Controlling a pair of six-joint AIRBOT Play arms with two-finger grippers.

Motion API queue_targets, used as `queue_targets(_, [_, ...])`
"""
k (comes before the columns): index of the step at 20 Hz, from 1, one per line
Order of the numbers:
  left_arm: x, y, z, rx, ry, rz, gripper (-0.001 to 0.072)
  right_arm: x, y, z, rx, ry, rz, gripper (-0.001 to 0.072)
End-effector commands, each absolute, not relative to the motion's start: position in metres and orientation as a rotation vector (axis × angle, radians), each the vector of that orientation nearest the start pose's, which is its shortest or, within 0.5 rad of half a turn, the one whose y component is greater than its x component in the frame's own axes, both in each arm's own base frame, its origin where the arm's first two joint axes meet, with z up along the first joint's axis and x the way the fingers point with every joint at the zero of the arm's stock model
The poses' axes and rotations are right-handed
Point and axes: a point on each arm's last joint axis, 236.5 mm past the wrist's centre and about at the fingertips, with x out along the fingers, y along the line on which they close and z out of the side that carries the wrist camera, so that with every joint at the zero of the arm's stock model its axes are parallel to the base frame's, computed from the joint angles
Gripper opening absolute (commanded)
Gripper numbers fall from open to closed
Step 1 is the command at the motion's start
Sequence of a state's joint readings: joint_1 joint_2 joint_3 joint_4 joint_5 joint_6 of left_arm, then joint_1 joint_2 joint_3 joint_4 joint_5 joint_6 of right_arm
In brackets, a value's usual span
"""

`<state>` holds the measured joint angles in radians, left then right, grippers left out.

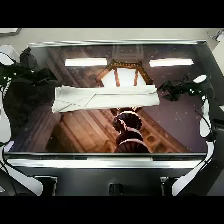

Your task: Fold the clothes and pants, and hang the long-sleeved shirts on hangers.

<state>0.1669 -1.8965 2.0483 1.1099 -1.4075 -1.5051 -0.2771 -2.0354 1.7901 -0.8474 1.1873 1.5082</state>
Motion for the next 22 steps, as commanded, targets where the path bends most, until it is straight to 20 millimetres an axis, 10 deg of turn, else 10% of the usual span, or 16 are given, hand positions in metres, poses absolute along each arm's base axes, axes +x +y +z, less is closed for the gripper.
queue_targets(1, [0.529, -0.023, 0.056, -0.384, 1.222, -0.239, 0.0668, 0.543, 0.006, -0.083, 0.833, 1.277, 0.233, 0.0623])
queue_targets(7, [0.522, -0.043, 0.055, -0.369, 1.257, -0.268, 0.0668, 0.542, 0.059, -0.097, 0.753, 1.322, 0.301, 0.0596])
queue_targets(13, [0.517, -0.048, 0.054, -0.365, 1.279, -0.279, 0.0664, 0.544, 0.088, -0.099, 0.734, 1.326, 0.335, 0.0039])
queue_targets(14, [0.517, -0.048, 0.054, -0.366, 1.28, -0.279, 0.0611, 0.544, 0.088, -0.093, 0.725, 1.317, 0.339, 0.0039])
queue_targets(17, [0.518, -0.059, 0.054, -0.399, 1.284, -0.28, 0.0019, 0.543, 0.084, -0.058, 0.668, 1.275, 0.352, 0.0038])
queue_targets(22, [0.516, -0.158, 0.029, -0.449, 1.312, -0.35, 0.0014, 0.527, 0.067, 0.028, 0.528, 1.189, 0.322, 0.0037])
